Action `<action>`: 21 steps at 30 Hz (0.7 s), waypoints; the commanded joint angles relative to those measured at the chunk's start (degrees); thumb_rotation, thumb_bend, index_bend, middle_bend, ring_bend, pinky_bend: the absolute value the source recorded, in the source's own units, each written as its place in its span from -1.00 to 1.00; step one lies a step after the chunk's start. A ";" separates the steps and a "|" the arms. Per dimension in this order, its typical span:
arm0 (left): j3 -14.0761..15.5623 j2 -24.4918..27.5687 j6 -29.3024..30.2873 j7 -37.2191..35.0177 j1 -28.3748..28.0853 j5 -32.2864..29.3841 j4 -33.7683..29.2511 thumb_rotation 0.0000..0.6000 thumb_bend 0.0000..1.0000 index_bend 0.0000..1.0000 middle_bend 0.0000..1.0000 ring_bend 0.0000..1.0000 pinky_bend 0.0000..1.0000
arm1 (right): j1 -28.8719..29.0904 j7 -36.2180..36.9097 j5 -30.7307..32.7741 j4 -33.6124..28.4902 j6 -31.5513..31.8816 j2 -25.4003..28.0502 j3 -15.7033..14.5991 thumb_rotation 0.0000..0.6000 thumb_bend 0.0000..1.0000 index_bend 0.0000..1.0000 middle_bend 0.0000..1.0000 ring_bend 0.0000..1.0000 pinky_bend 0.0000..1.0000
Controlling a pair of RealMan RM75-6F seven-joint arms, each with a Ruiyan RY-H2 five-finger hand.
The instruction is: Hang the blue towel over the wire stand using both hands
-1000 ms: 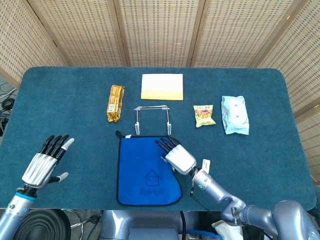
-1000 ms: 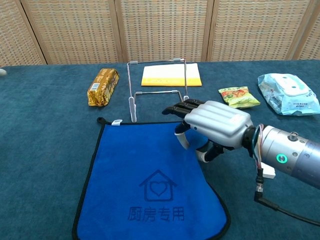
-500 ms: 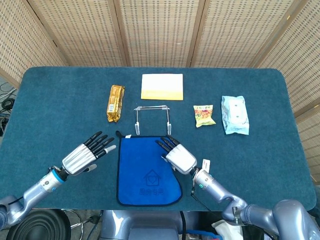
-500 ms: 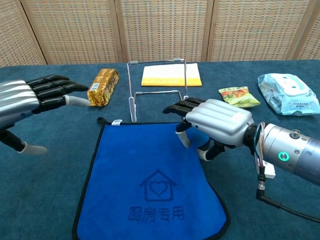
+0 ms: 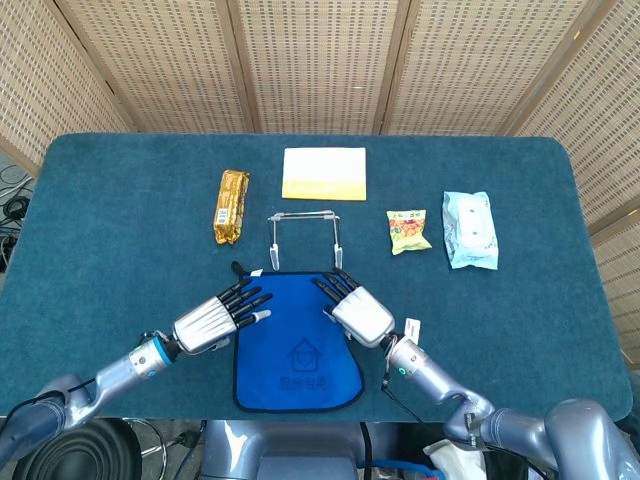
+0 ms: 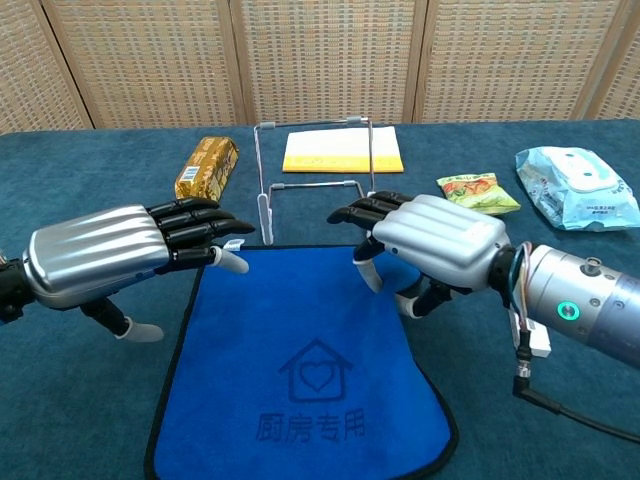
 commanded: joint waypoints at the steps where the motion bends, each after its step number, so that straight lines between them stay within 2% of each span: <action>1: 0.36 -0.73 0.42 -0.32 -0.24 -0.47 0.84 1.00 -0.65 -0.62 -1.00 -1.00 -1.00 | -0.11 0.28 0.18 0.22 0.01 0.05 -0.03 1.00 0.24 0.32 -0.84 -1.00 -0.88; 18: 3.54 -4.97 3.74 -6.92 -0.74 -1.90 9.66 1.00 -0.70 -0.52 -1.00 -1.00 -1.00 | -0.20 1.98 -0.11 -0.31 0.27 0.66 -0.55 1.00 0.24 0.32 -0.83 -1.00 -0.87; 21: 3.98 -6.18 4.47 -8.26 -0.95 -2.20 11.66 1.00 -0.76 -0.52 -1.00 -1.00 -1.00 | -0.29 1.89 0.00 -0.38 0.28 0.88 -0.55 1.00 0.24 0.32 -0.83 -1.00 -0.85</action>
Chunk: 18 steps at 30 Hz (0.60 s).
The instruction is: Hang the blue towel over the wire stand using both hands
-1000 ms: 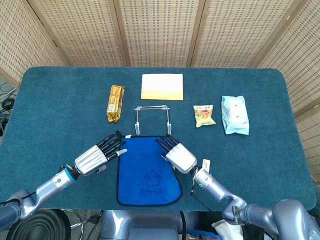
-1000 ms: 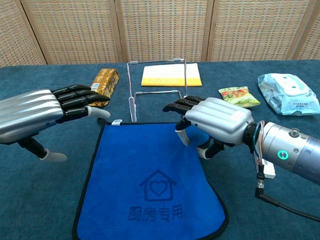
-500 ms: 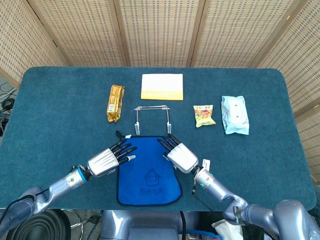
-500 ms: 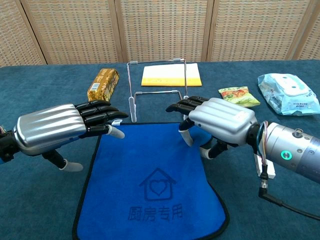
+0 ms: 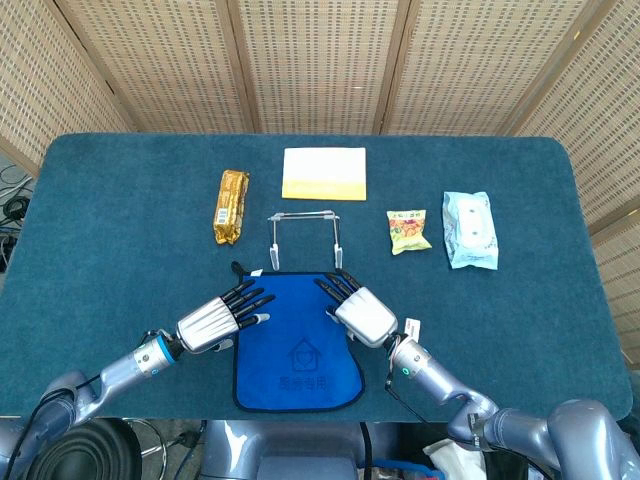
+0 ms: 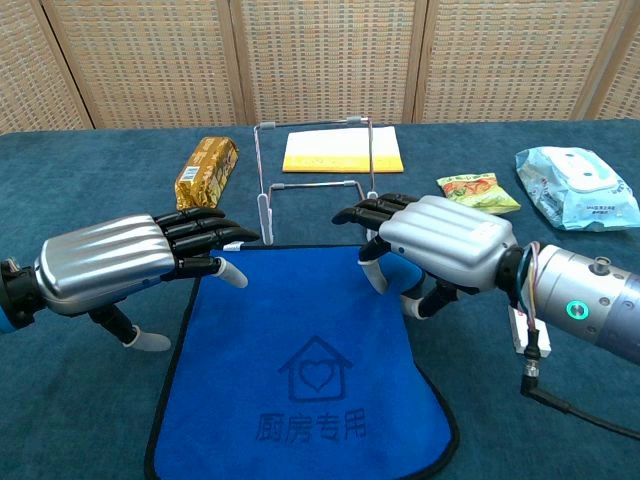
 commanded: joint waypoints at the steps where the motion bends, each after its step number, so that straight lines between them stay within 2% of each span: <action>1: 0.49 -1.28 0.63 -1.46 -0.22 -0.38 1.87 1.00 -0.79 -0.52 -1.00 -1.00 -1.00 | -0.11 -0.08 0.11 0.03 -0.04 0.23 -0.06 1.00 0.24 0.32 -0.84 -1.00 -0.84; 12: 1.69 -4.72 1.59 -5.58 -0.36 -1.89 7.85 1.00 -0.98 -0.44 -1.00 -1.00 -1.00 | -0.69 1.36 0.37 0.14 -0.01 0.67 -0.51 1.00 0.24 0.32 -0.84 -1.00 -0.84; 18: 2.10 -6.18 2.16 -6.82 -0.30 -2.71 10.33 1.00 -0.98 -0.44 -1.00 -1.00 -1.00 | -0.87 2.18 0.25 0.07 0.36 0.68 -0.57 1.00 0.24 0.32 -0.83 -1.00 -0.84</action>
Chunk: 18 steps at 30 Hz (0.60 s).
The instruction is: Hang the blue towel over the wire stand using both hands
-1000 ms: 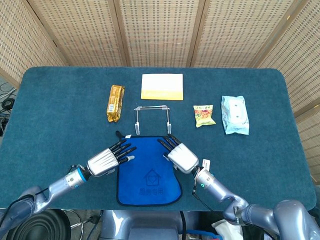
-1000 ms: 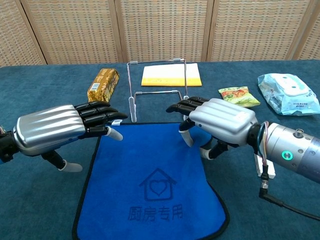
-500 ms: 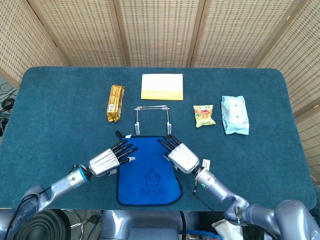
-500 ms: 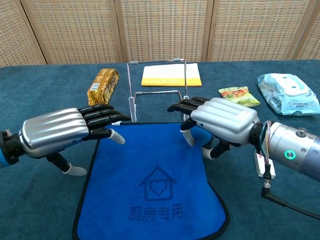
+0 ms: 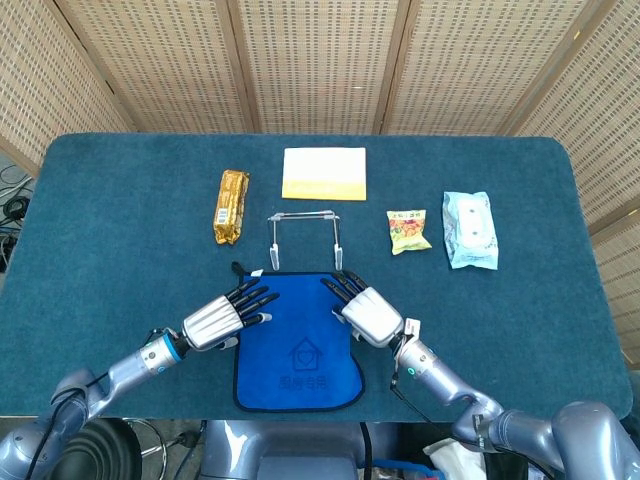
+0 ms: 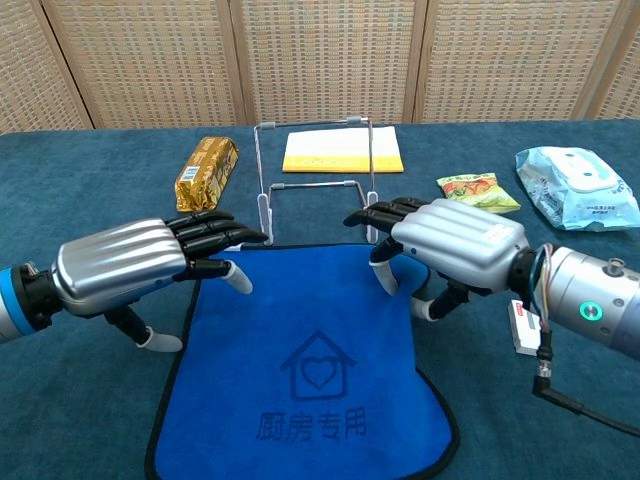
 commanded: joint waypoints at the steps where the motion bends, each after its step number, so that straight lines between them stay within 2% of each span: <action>1: 0.26 -0.74 0.23 -0.65 0.03 -0.45 1.21 1.00 -0.98 -0.44 -1.00 -1.00 -1.00 | -0.09 0.47 -0.03 -0.17 0.17 0.08 -0.01 1.00 0.24 0.32 -0.83 -1.00 -0.84; 9: 0.16 -2.86 0.42 -2.74 -0.10 -1.90 3.84 1.00 -0.97 -0.43 -1.00 -1.00 -1.00 | -0.41 0.87 -0.02 -0.35 0.40 0.23 -0.15 1.00 0.24 0.32 -0.83 -1.00 -0.84; 11: 0.31 -3.23 0.45 -3.09 -0.28 -2.00 4.37 1.00 -0.91 -0.42 -1.00 -1.00 -1.00 | -0.49 0.84 -0.01 -0.42 0.35 0.33 -0.23 1.00 0.24 0.32 -0.83 -1.00 -0.84; 18: 1.04 -3.79 1.06 -3.32 -0.64 -2.10 5.66 1.00 -0.40 -0.37 -1.00 -1.00 -1.00 | -0.51 0.65 -0.18 -0.73 0.44 0.45 -0.23 1.00 0.24 0.32 -0.83 -1.00 -0.84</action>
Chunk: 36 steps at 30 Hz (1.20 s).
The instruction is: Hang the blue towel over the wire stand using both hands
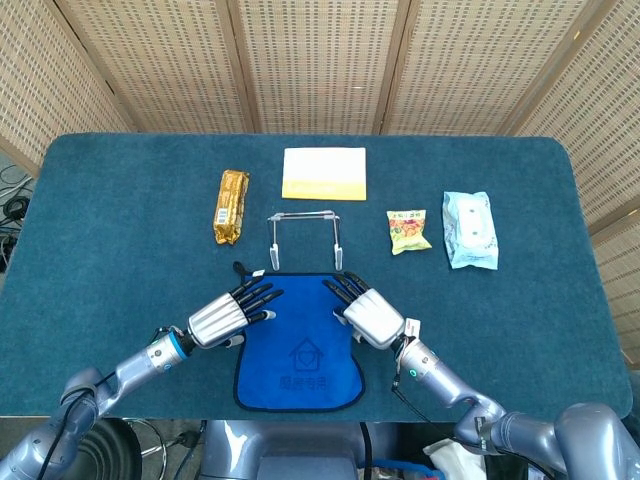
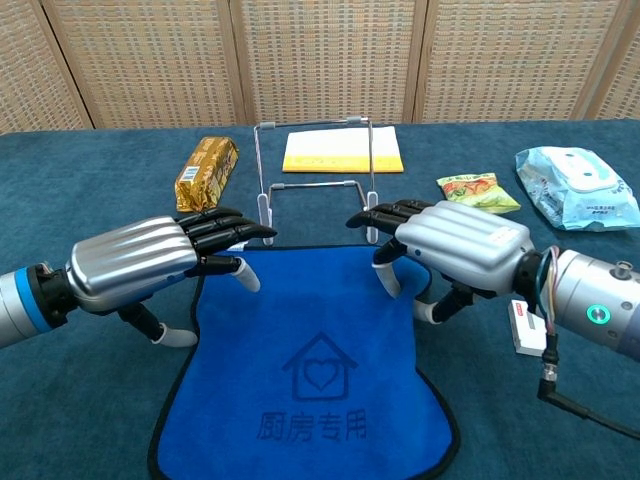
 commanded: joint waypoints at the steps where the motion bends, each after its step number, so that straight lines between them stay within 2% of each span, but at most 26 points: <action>1: 0.11 -0.11 -0.05 -0.06 -0.08 -0.17 0.19 1.00 -0.34 -0.35 -1.00 -1.00 -1.00 | 0.05 -0.12 -0.05 -0.17 0.01 0.07 0.06 1.00 0.24 0.32 -0.83 -1.00 -0.84; 6: 0.34 -0.24 -0.44 -0.47 -0.15 -0.68 0.50 1.00 -0.22 -0.30 -1.00 -1.00 -1.00 | 0.06 -0.43 0.00 -0.72 0.00 0.42 0.21 1.00 0.24 0.32 -0.83 -1.00 -0.84; 10: 0.72 -0.30 -0.56 -0.69 -0.10 -0.81 0.70 1.00 -0.22 -0.24 -1.00 -1.00 -1.00 | 0.01 -0.61 0.16 -0.95 -0.10 0.78 0.31 1.00 0.24 0.32 -0.83 -1.00 -0.84; 16: 0.92 -0.76 -0.83 -1.19 -0.10 -1.25 0.77 1.00 -0.20 0.07 -1.00 -1.00 -1.00 | -0.11 -0.59 0.17 -1.32 -0.03 1.24 0.29 1.00 0.24 0.32 -0.83 -1.00 -0.84; 22: 0.84 -0.99 -0.44 -1.10 -0.14 -1.73 0.59 1.00 -0.13 0.28 -1.00 -1.00 -1.00 | -0.27 -0.59 0.00 -2.11 0.39 1.95 0.31 1.00 0.24 0.32 -0.83 -1.00 -0.84; 29: 0.11 -0.64 0.55 -1.07 -0.21 -2.63 -0.03 1.00 -0.09 0.40 -1.00 -1.00 -1.00 | -0.33 -0.71 -0.29 -3.79 1.23 2.99 0.68 1.00 0.24 0.32 -0.83 -1.00 -0.84; 36: -2.07 0.70 4.21 -1.19 -0.31 -4.34 -2.51 1.00 -0.07 0.47 -1.00 -1.00 -1.00 | -0.05 -1.77 -1.16 -8.63 3.15 5.50 1.94 1.00 0.24 0.32 -0.83 -1.00 -0.84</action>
